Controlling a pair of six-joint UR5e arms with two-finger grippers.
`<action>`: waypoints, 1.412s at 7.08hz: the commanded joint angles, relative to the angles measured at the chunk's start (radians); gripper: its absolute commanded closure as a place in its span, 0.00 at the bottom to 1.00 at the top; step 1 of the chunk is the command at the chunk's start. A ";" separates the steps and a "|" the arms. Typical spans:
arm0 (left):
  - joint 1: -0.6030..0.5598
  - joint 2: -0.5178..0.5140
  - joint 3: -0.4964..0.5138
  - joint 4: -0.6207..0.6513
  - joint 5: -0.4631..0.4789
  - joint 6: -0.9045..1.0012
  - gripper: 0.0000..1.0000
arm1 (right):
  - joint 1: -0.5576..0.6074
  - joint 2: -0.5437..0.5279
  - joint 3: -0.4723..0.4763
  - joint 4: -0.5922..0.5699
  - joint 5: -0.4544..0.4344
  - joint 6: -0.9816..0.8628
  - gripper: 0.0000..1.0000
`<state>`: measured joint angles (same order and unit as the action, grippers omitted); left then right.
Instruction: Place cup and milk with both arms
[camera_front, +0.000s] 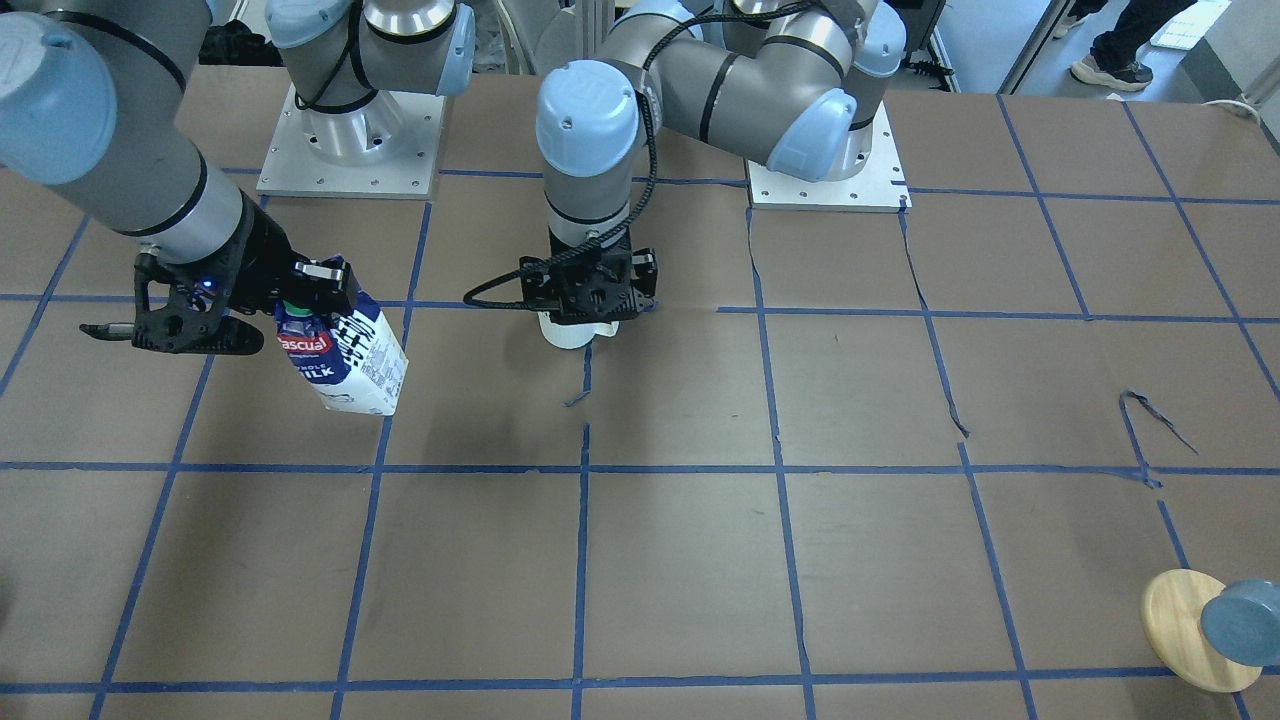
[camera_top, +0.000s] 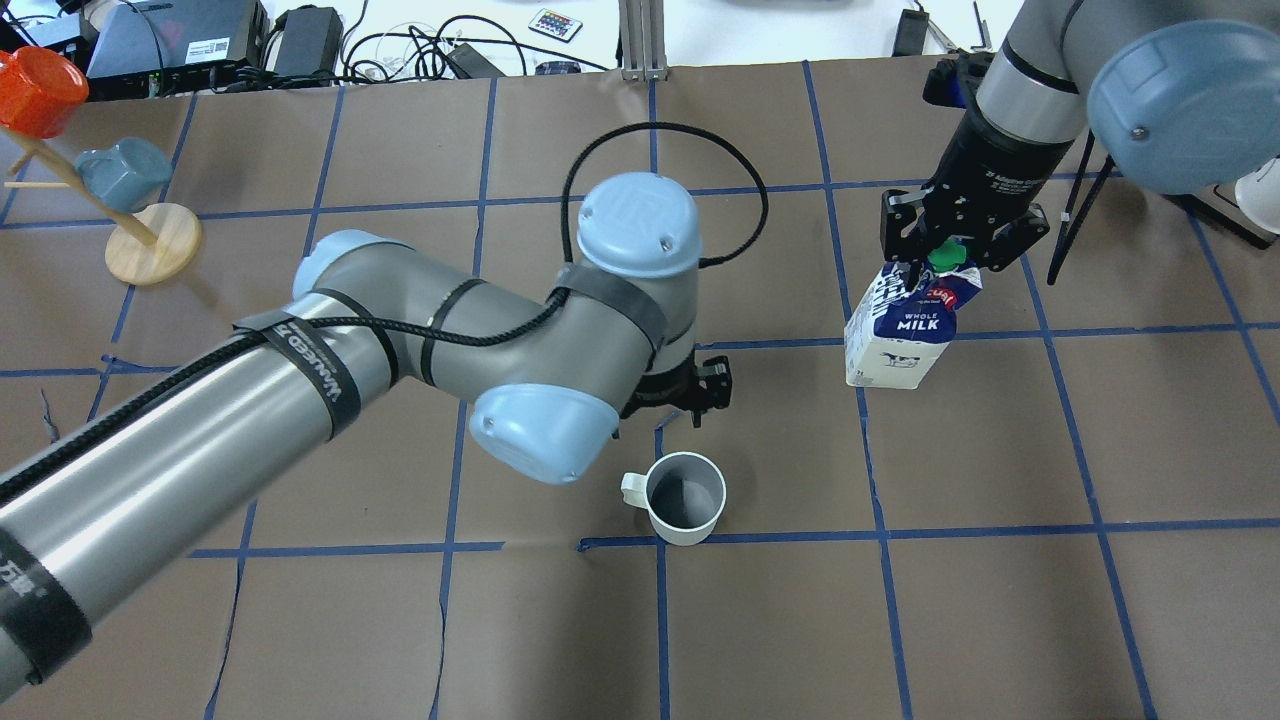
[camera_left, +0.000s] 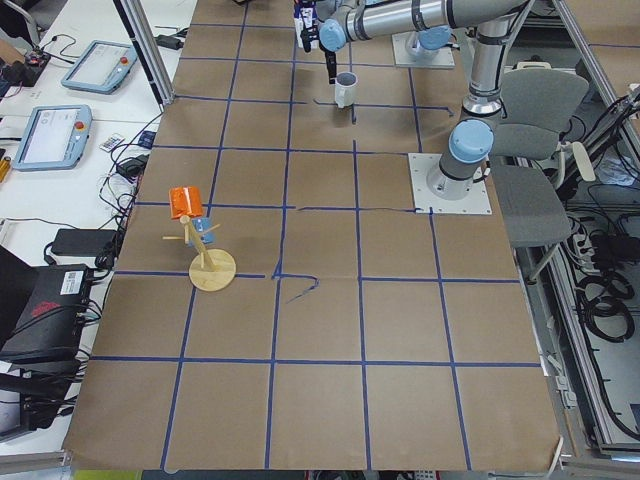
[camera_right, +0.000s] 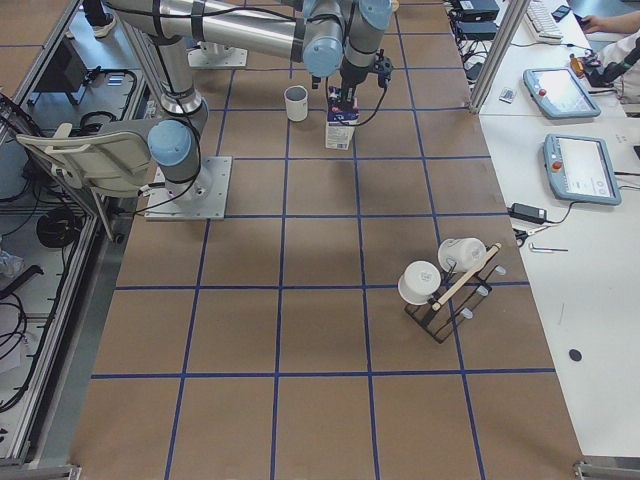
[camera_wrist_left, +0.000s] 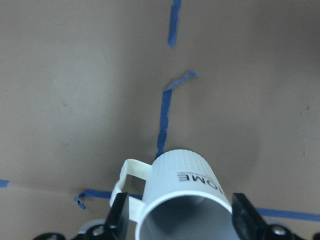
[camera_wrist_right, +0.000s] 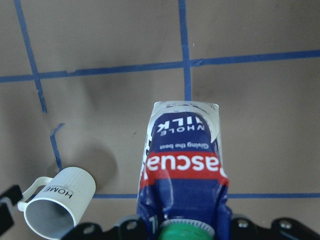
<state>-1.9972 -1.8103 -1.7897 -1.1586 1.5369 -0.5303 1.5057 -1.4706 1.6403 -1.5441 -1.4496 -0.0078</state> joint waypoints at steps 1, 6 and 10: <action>0.148 0.060 0.051 -0.030 0.055 0.332 0.00 | 0.053 -0.060 0.032 0.039 0.033 0.049 0.96; 0.322 0.193 0.318 -0.459 0.026 0.536 0.00 | 0.226 -0.086 0.171 -0.024 0.027 0.098 0.97; 0.402 0.224 0.331 -0.489 -0.014 0.590 0.00 | 0.234 -0.082 0.263 -0.137 0.037 0.146 0.96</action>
<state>-1.6068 -1.5974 -1.4574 -1.6444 1.5259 0.0515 1.7374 -1.5557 1.8895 -1.6594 -1.4145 0.1301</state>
